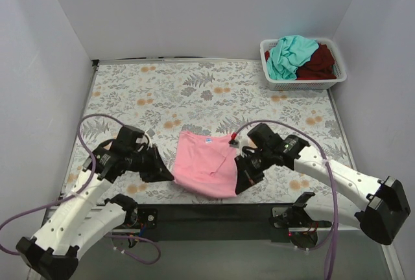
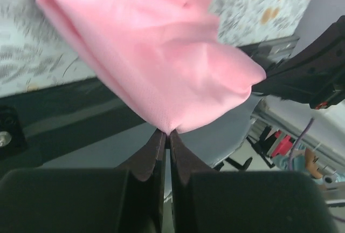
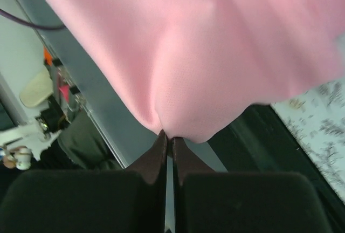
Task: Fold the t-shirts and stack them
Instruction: Fold the tshirt
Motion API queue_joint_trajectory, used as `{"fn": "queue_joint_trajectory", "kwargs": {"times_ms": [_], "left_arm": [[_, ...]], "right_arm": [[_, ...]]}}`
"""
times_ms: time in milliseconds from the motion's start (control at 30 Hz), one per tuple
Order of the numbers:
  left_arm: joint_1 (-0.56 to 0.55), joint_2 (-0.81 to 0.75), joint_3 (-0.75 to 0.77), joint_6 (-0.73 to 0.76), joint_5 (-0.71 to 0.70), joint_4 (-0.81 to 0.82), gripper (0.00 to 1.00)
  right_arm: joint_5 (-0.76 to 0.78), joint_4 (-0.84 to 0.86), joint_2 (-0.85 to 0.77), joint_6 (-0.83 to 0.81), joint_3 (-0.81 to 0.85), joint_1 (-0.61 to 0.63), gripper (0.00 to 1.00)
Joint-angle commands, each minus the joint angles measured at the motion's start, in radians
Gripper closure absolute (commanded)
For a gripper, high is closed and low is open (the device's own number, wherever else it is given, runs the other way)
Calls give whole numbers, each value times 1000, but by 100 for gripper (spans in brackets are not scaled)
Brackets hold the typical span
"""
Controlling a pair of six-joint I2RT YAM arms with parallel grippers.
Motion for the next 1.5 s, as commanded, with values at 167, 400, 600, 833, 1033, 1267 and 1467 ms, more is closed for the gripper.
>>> {"fn": "queue_joint_trajectory", "kwargs": {"times_ms": [167, 400, 600, 833, 1033, 1267, 1467], "left_arm": [[41, 390, 146, -9, -254, 422, 100], [107, 689, 151, 31, -332, 752, 100], [169, 769, 113, 39, -335, 845, 100], [184, 816, 81, 52, -248, 925, 100], [184, 747, 75, 72, -249, 954, 74], [153, 543, -6, 80, -272, 957, 53], [23, 500, -72, 108, -278, 1025, 76]], "right_arm": [[-63, -27, 349, -251, 345, -382, 99], [-62, 30, 693, -334, 516, -507, 99], [-82, 127, 769, -331, 496, -567, 99], [-109, 209, 764, -298, 474, -572, 92], [66, 283, 585, -240, 448, -567, 62], [107, 508, 344, -228, 240, -514, 61], [-20, 608, 368, -263, 154, -442, 64]]}}
